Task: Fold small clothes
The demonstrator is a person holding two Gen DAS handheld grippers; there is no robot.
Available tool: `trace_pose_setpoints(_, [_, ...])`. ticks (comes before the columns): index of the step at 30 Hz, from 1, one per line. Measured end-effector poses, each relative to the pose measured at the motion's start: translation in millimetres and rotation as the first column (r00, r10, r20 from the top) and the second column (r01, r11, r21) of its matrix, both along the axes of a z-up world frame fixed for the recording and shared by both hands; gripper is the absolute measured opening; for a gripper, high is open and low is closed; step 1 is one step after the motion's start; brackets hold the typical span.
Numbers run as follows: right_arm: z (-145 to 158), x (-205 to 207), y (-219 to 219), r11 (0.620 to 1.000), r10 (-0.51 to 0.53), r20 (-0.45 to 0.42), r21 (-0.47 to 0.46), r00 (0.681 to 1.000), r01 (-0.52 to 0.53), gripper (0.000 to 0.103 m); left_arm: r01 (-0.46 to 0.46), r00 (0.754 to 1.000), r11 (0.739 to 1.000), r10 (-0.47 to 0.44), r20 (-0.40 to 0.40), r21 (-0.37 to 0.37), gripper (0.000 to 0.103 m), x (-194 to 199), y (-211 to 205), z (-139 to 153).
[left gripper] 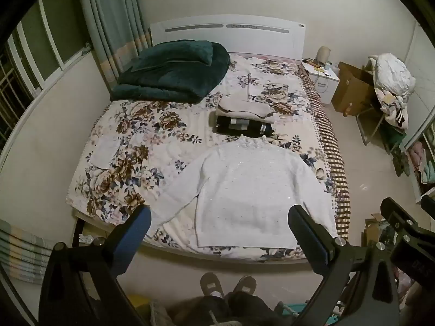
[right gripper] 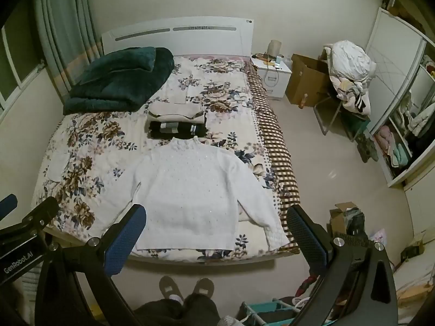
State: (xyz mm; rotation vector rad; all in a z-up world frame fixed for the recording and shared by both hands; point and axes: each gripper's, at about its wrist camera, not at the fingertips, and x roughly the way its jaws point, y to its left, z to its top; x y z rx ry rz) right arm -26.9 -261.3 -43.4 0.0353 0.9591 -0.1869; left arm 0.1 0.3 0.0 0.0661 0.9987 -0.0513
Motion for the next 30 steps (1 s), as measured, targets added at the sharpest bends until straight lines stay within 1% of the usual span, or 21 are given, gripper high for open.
trace_pose_setpoints(23, [4, -3, 1, 1.000, 0.001, 0.013, 0.008, 1.000, -0.001, 0.103, 0.001, 1.000, 1.000, -0.001, 0.008, -0.015, 0.103, 0, -8, 7])
trace_pose_setpoints(30, [6, -5, 1, 1.000, 0.002, 0.014, 0.007, 1.000, -0.002, 0.103, 0.002, 1.000, 1.000, -0.002, 0.009, -0.018, 0.103, 1, -21, 8])
